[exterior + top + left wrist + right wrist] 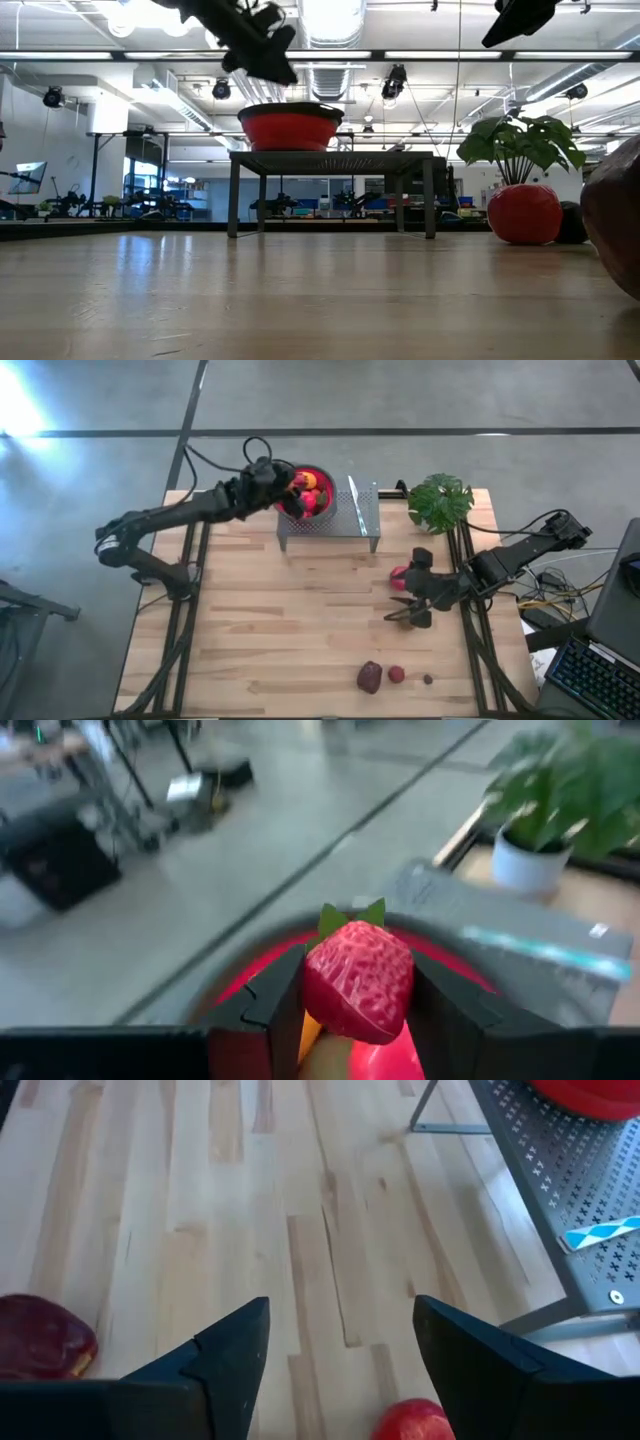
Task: Pick & Place Fruit
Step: Put the red strawberry into the red strainer bowl on the shelf
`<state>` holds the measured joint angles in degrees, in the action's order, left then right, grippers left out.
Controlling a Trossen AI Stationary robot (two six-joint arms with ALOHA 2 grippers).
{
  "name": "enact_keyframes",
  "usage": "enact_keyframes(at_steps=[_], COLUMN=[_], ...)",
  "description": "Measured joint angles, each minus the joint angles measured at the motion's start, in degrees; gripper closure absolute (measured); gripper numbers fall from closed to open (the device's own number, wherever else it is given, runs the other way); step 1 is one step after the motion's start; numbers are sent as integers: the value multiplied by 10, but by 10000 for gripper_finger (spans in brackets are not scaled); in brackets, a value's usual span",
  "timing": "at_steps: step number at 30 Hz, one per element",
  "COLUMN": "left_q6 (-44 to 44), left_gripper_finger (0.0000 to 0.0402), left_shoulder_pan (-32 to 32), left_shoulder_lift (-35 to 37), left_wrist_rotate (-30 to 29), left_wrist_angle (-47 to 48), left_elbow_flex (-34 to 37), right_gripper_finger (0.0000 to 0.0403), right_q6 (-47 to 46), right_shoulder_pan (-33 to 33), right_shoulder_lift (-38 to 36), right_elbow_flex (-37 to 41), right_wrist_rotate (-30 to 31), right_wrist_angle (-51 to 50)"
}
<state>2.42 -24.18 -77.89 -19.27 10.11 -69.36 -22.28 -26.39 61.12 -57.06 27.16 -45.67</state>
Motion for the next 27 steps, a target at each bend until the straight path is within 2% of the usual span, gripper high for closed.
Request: enact_keyframes(at_steps=[6,18,27], left_q6=[-22,-55,-47], left_gripper_finger=[251,248,222], left_shoulder_pan=[-16,-15,-14], left_shoulder_lift=[0,-1,-2], left_wrist_rotate=[4,4,4], left_wrist_angle=[67,132,140], left_elbow_flex=[0,1,2], right_gripper_finger=[156,131,158], right_q6=[0,-2,-2], right_shoulder_pan=[2,2,2], right_shoulder_lift=[0,0,0], right_elbow_flex=[0,1,1], right_wrist_rotate=[0,0,0], right_wrist_angle=[-8,-8,-7])
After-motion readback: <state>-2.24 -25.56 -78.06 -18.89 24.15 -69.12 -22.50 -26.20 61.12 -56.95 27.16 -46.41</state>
